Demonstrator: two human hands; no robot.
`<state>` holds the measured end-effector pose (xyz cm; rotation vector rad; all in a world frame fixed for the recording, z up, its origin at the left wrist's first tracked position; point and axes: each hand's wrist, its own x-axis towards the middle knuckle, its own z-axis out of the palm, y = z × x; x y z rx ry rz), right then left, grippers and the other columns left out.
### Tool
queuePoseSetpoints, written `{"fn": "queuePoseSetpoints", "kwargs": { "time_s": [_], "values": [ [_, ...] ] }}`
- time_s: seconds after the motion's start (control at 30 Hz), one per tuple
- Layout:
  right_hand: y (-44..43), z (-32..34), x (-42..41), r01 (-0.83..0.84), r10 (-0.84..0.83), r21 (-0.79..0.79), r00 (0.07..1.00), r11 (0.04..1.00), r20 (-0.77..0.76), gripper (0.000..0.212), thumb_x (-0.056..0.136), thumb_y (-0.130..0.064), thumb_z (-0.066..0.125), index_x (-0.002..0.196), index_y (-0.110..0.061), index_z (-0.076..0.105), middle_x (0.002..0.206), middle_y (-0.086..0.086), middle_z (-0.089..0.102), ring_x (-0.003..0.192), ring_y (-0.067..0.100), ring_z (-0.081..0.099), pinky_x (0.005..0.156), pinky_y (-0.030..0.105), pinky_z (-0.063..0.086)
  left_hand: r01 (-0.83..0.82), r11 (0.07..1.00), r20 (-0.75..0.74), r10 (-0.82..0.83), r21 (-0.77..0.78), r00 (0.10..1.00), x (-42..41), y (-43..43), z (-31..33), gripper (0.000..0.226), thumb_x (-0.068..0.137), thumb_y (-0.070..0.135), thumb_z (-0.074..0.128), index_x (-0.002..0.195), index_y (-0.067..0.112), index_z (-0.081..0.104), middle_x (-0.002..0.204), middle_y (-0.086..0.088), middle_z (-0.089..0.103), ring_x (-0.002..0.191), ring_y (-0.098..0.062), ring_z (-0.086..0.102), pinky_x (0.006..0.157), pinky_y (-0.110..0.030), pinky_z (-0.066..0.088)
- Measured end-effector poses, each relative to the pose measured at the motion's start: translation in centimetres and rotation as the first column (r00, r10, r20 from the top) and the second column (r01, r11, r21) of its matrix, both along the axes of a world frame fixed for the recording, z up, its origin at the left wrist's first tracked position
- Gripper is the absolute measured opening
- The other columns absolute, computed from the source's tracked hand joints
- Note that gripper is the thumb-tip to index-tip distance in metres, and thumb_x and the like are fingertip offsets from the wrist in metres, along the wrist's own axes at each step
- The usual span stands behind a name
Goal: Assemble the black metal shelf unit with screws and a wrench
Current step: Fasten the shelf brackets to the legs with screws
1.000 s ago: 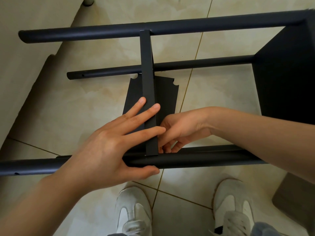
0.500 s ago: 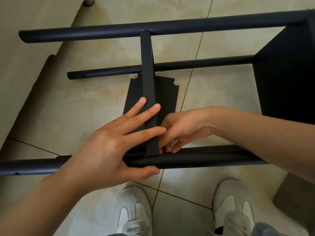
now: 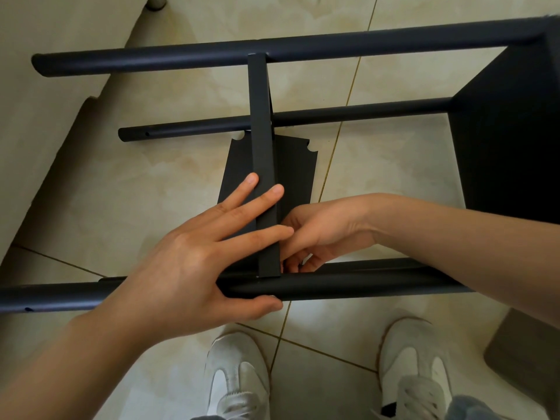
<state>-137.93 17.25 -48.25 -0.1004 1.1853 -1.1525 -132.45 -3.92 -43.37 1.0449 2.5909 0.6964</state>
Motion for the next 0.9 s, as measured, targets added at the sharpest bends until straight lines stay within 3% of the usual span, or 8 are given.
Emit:
{"fn": "queuePoseSetpoints", "kwargs": {
  "time_s": [0.23,0.37,0.63,0.9],
  "values": [
    [0.13,-0.06,-0.15,-0.04,0.04,0.029,0.999,0.999,-0.033,0.01,0.094,-0.014,0.061,0.091,-0.01,0.069,0.083,0.004,0.068,0.078,0.015,0.061,0.077,0.027,0.048,-0.002,1.0,-0.001,0.002,-0.004,1.0,0.01,0.13,0.09,0.069,0.08,0.065,0.062,0.139,0.028,0.059,0.163,0.005,0.031,0.154,-0.017,0.017,0.109,-0.038,0.038],
    [-0.3,-0.14,0.15,-0.03,0.032,0.047,0.998,0.998,-0.058,0.015,0.096,-0.015,0.06,0.106,-0.005,0.066,0.086,0.005,0.067,0.081,0.017,0.061,0.079,0.029,0.049,-0.006,1.0,-0.003,0.006,-0.001,1.0,0.03,0.11,0.09,0.069,0.081,0.064,0.062,0.138,0.026,0.06,0.162,0.004,0.032,0.155,-0.017,0.017,0.11,-0.04,0.036],
    [0.13,0.22,-0.25,-0.053,0.055,0.049,0.997,0.997,-0.047,0.01,0.094,-0.014,0.061,0.091,-0.012,0.07,0.083,0.003,0.069,0.078,0.013,0.063,0.075,0.026,0.048,-0.006,1.0,-0.005,0.006,0.003,1.0,-0.01,0.15,-0.01,0.068,0.081,0.065,0.062,0.138,0.028,0.059,0.162,0.004,0.032,0.154,-0.017,0.017,0.108,-0.04,0.039],
    [-0.02,0.29,-0.14,-0.03,0.032,0.038,0.998,0.999,-0.059,0.008,0.095,-0.015,0.06,0.095,-0.012,0.068,0.087,0.004,0.068,0.083,0.017,0.062,0.081,0.03,0.048,-0.006,1.0,-0.007,0.006,0.007,1.0,0.01,0.07,-0.04,0.068,0.081,0.064,0.062,0.139,0.028,0.058,0.162,0.004,0.033,0.155,-0.018,0.017,0.109,-0.043,0.039]
  ]
}}
